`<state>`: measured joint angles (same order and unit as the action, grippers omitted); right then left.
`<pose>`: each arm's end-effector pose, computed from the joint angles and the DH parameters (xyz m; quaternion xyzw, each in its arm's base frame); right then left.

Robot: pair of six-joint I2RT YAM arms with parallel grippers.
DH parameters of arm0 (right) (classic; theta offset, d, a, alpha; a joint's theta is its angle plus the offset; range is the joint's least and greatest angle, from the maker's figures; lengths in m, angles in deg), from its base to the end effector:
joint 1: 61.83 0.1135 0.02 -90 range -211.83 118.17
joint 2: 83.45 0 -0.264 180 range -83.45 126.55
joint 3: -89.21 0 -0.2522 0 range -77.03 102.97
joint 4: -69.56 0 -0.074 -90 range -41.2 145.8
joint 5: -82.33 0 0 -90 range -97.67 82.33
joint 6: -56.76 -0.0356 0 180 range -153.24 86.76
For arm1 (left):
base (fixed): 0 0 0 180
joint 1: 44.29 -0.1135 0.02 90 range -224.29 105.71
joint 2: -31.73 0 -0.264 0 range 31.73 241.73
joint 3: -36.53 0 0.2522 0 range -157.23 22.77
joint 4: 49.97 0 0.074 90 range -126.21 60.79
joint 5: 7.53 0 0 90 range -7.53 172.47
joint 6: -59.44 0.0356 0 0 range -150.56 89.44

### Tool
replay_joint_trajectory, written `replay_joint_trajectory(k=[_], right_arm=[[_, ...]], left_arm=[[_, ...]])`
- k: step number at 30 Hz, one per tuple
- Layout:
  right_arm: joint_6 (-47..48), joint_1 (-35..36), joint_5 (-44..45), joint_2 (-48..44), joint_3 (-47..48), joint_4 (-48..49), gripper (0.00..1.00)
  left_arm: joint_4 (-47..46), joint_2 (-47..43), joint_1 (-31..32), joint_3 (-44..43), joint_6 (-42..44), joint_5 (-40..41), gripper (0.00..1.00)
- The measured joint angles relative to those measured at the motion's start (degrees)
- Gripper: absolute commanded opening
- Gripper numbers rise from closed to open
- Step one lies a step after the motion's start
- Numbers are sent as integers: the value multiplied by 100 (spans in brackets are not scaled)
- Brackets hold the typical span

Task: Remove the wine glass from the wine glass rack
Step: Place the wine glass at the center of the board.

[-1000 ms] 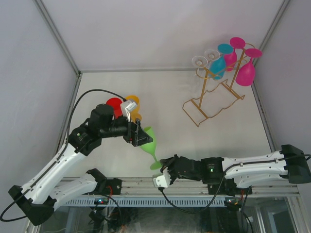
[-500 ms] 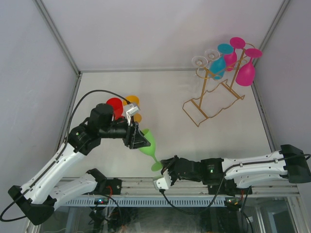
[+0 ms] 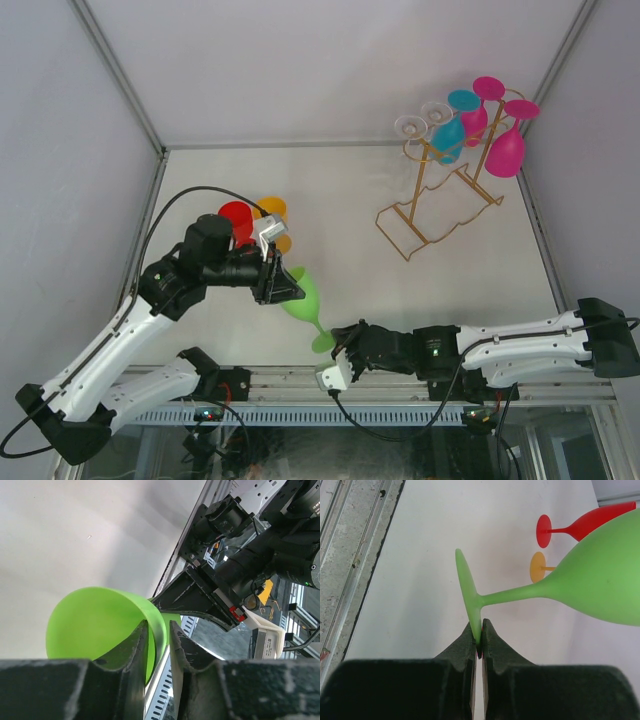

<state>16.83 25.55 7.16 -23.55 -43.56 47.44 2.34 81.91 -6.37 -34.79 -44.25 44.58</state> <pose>0.0193 0.2220 0.2247 -0.7972 0.3746 0.0386 0.4719 0.1235 -0.1239 0.3544 0.3288 0.7721 -0.4568 0.2951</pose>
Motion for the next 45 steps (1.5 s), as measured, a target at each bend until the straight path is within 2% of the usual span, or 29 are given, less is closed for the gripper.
replay_joint_trajectory(k=[10, 22, 24, 27, 30, 34, 35, 36, 39, 45], right_arm=[[35, -4, 116, 31, 0, 9, 0], [79, -9, 227, 81, 0, 76, 0], [79, -9, 251, 81, 0, 85, 0], [76, -9, 254, 79, 0, 87, 0], [72, -9, 251, 72, 0, 81, 0], [59, -11, 251, 72, 0, 15, 0], [59, -15, 249, 72, -2, -22, 0], [59, -20, 249, 72, -2, -46, 0], [63, -33, 247, 72, -7, -103, 0], [125, -42, 269, 68, -13, -81, 0]], left_arm=[[22, -70, 4, 0, 24, -4, 0], [-22, -114, 11, 0, -70, 15, 0], [-33, -122, 11, 0, -72, 13, 14], [-44, -114, 11, 0, -50, 22, 29], [-66, -76, 9, 0, -7, 17, 36], [-17, 28, 9, 0, 109, -20, 35], [13, 59, 9, 0, 136, -28, 34], [46, 87, 9, 0, 164, -33, 27], [136, 116, 9, 0, 262, -55, 2], [199, 98, 22, -61, 271, -195, 0]])
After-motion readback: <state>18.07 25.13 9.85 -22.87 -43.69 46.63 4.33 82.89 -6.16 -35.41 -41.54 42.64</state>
